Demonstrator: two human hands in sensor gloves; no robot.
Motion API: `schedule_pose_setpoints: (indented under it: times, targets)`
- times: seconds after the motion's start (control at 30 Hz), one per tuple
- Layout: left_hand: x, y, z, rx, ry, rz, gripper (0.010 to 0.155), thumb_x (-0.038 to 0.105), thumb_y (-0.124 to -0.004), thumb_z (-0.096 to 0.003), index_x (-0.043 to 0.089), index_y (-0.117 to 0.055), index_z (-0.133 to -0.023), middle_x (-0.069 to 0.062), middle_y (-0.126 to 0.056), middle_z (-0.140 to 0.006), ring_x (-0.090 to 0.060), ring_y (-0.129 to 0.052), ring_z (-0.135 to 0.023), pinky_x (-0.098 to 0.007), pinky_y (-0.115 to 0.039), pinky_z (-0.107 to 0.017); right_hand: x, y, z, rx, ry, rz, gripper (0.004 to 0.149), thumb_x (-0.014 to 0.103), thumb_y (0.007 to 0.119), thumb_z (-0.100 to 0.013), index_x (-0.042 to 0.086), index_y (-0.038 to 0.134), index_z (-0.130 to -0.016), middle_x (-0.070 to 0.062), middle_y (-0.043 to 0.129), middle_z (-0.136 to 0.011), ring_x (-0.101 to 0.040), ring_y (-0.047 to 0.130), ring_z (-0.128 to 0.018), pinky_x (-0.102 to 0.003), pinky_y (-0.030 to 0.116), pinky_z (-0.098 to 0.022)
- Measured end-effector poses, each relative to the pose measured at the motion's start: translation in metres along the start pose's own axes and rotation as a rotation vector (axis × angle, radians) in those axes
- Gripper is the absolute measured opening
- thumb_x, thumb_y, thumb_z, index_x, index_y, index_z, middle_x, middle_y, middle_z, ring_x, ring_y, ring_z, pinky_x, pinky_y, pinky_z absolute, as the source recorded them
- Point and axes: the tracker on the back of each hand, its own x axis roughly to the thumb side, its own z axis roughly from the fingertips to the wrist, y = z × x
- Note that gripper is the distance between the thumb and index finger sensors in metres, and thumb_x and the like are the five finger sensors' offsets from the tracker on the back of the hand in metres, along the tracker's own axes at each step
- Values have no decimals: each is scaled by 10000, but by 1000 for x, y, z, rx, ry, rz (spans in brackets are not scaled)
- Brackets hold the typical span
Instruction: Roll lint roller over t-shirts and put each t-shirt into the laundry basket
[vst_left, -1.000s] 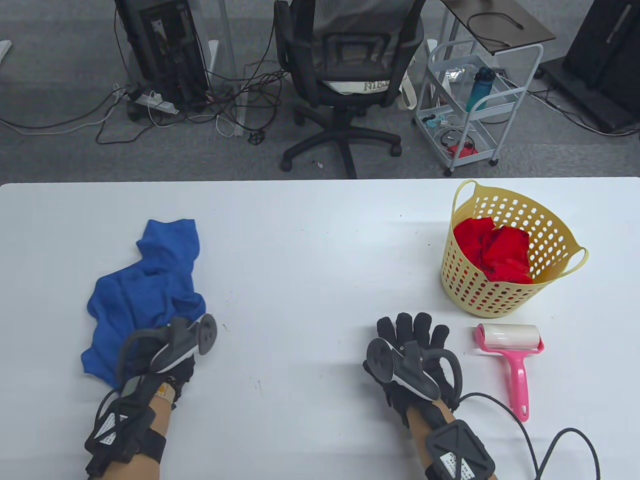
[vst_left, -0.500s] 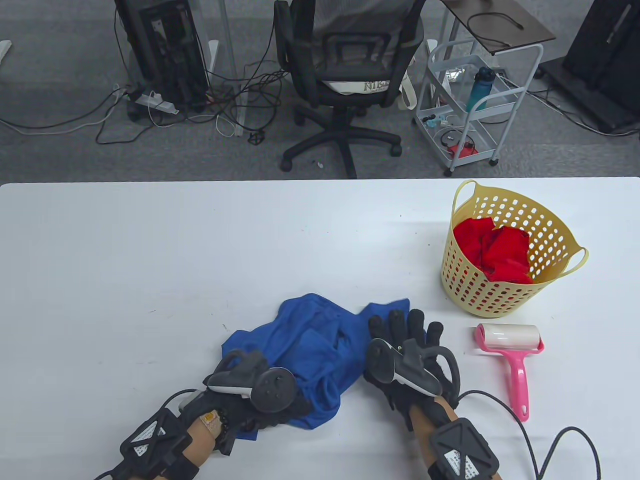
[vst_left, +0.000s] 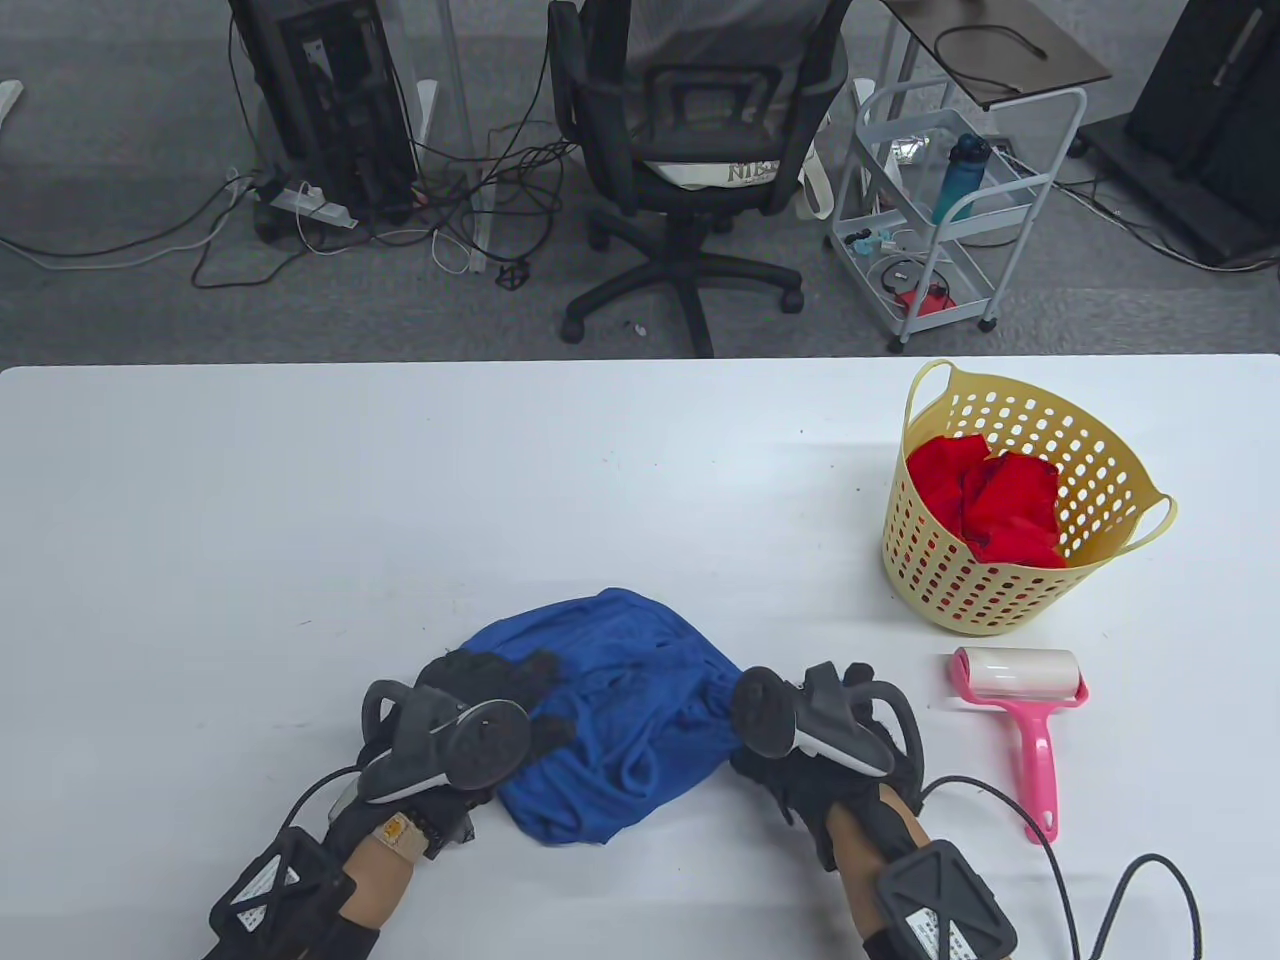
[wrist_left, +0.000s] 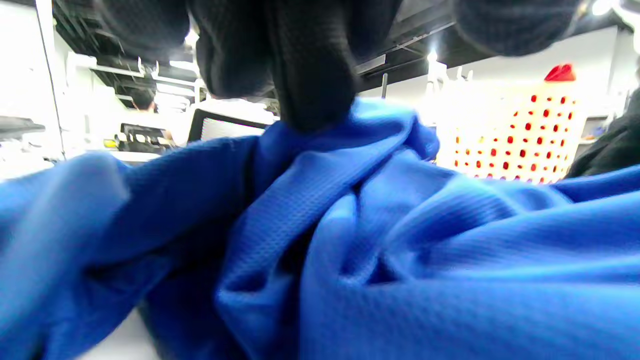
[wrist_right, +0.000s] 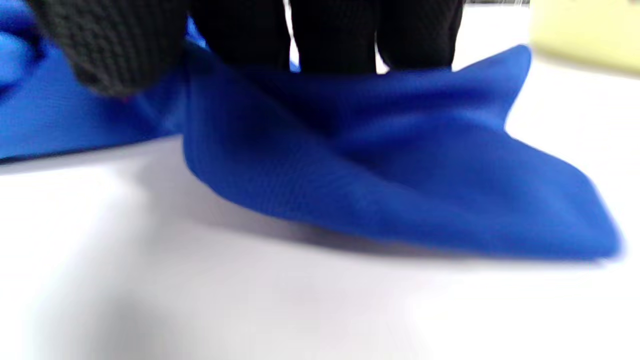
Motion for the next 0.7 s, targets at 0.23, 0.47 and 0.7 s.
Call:
schedule_pose_setpoints:
  times: [0.23, 0.47, 0.7]
  targets:
    - [7, -34, -17, -234, 35, -97, 931, 620, -689, -405, 195, -261, -1114, -75, -647, -1131, -497, -529, -1068, -739, -455, -711, -12, -8, 4, -551, 92, -130, 677, 547, 758, -336, 169, 737, -897, -180, 765, -913, -510, 720, -864, -731, 524, -625]
    - [-34, -8, -14, -49, 178, 53, 540, 453, -685, -471, 168, -761, -923, 45, -1014, -571, -265, -958, -745, -669, -628, -660, 1, 15, -23, -330, 129, -6, 634, 461, 798, -354, 185, 693, -914, -172, 712, -931, -503, 695, -879, -759, 451, -639]
    - [-110, 27, 20, 172, 401, 142, 513, 433, -684, -479, 206, -753, -934, -5, -989, -783, -344, -868, -884, -696, -593, -671, -16, -14, 5, -704, 150, -81, 448, 399, 813, -356, 217, 860, -762, -96, 884, -798, -443, 828, -806, -703, 565, -629]
